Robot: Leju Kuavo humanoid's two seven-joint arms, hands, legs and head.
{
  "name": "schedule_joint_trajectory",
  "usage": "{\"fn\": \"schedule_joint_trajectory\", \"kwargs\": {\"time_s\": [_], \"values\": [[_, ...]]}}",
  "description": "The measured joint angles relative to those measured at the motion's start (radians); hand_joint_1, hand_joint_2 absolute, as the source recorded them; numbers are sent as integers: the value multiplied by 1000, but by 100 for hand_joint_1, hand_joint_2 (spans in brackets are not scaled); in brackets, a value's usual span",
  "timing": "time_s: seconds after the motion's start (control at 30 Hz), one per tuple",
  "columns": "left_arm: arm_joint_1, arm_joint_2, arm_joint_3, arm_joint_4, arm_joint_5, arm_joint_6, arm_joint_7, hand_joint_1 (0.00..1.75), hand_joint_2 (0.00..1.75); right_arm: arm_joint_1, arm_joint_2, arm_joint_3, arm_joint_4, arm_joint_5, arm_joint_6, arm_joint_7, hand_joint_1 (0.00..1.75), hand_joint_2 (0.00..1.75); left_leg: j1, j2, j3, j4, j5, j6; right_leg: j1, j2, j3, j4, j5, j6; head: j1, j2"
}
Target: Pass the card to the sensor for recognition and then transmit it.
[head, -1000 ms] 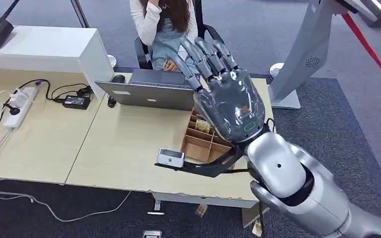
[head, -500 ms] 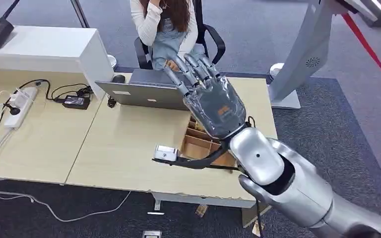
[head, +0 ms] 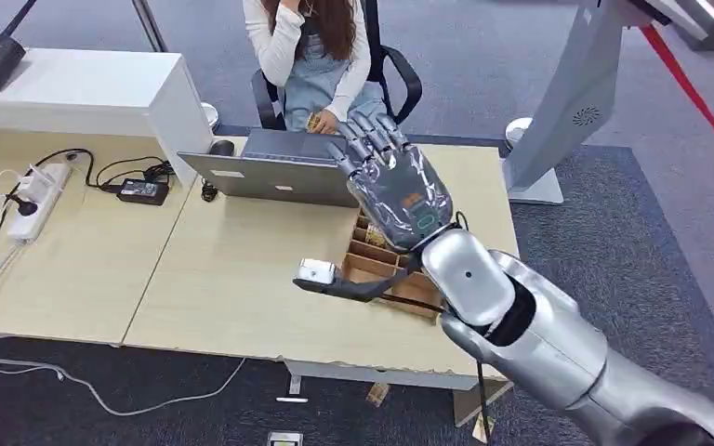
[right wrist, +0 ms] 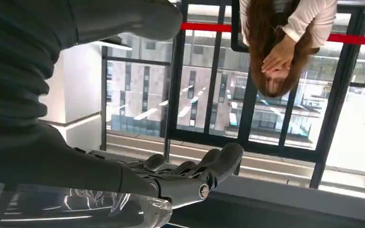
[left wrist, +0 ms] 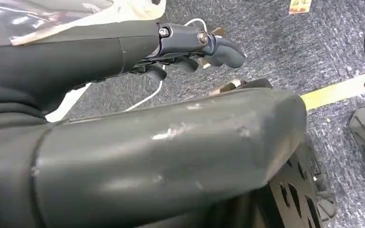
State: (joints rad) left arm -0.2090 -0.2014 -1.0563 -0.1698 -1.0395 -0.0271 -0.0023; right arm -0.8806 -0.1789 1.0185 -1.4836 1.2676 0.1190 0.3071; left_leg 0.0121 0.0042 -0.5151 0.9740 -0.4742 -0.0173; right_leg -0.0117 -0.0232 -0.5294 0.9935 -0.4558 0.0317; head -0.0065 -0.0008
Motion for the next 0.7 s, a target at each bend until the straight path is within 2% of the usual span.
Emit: {"fn": "schedule_joint_trajectory", "kwargs": {"time_s": [0.07,0.43,0.57,0.7], "values": [[0,0,0,0,0,0,0,0,0,-3,0,0,11,-5,-1,5,23,175,0,0,0,0,0,0,0,0,0,0,0,0,0,0],[0,0,-3,0,3,0,-2,0,0,-21,-8,-2,65,-15,0,18,24,175,0,0,0,0,0,0,0,0,-1,0,0,0,0,0],[0,0,-3,0,6,0,-2,0,0,-23,-11,-3,78,-18,0,26,38,175,0,0,0,0,0,0,0,0,-1,0,0,0,0,0],[0,0,-3,0,8,0,-1,0,0,-23,-14,-6,89,-26,0,29,38,175,0,0,0,0,0,0,0,0,-1,0,0,0,0,0]]}}
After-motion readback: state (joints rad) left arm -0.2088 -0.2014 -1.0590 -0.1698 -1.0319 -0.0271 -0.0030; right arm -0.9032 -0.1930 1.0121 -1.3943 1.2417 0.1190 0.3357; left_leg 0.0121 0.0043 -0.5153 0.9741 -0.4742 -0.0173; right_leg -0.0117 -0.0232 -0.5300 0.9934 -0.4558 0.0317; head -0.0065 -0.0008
